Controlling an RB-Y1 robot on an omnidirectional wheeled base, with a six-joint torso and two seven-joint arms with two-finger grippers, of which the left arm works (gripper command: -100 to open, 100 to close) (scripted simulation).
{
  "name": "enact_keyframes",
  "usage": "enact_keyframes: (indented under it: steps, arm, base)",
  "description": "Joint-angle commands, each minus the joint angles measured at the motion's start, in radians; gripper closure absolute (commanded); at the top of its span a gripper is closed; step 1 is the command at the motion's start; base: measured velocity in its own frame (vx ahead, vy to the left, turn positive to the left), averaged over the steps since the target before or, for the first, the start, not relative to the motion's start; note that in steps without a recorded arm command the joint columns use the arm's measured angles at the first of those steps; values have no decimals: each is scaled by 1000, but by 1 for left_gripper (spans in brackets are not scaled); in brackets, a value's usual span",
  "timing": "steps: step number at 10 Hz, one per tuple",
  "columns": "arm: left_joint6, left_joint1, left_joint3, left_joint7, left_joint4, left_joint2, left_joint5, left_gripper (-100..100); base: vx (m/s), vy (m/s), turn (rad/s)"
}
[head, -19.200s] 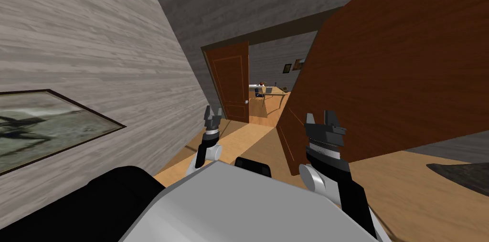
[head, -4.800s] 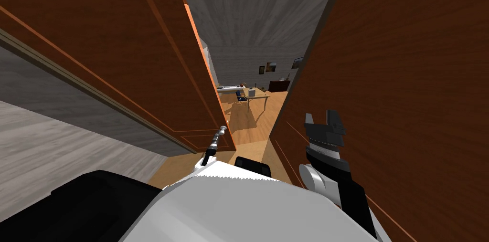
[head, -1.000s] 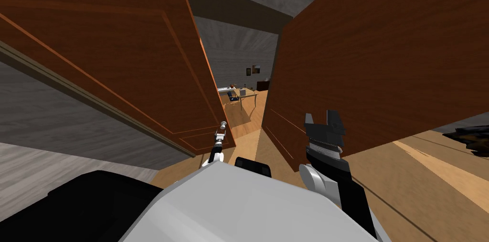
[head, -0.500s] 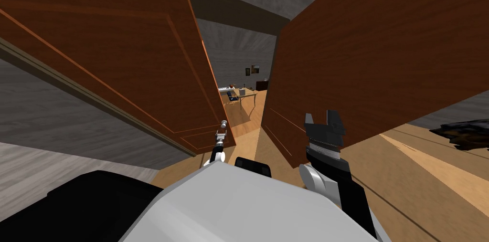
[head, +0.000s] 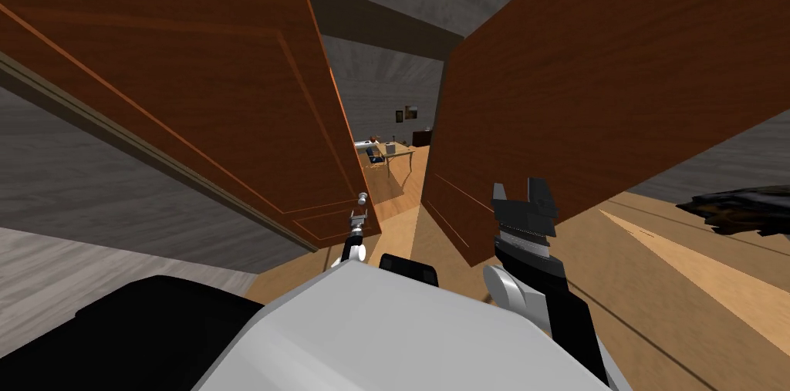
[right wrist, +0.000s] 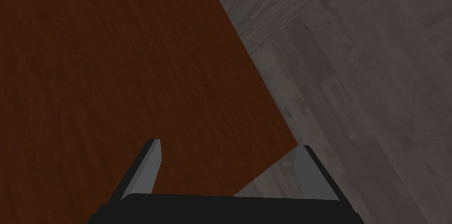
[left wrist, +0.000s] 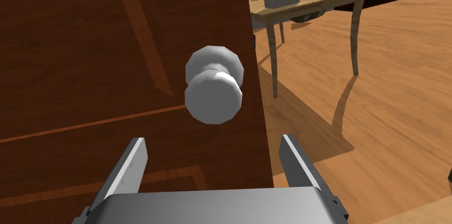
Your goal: Pull the door open
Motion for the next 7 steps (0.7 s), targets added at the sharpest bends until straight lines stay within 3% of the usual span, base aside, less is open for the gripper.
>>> enact_keyframes:
  steps: [1,5,6,7]
  arm:
    - [3,-2,-10,50,-7,-5,20,-100]
    - [9,-4,-26,140,-19,-13,55,-100]
    - [7,-4,-24,128,-16,-12,50,-100]
    - [-2,5,-18,165,-2,16,58,-100]
  base:
    - [-81,11,-33]
    - [-71,6,-27]
    - [-23,4,-4]
    - [110,-6,-134]
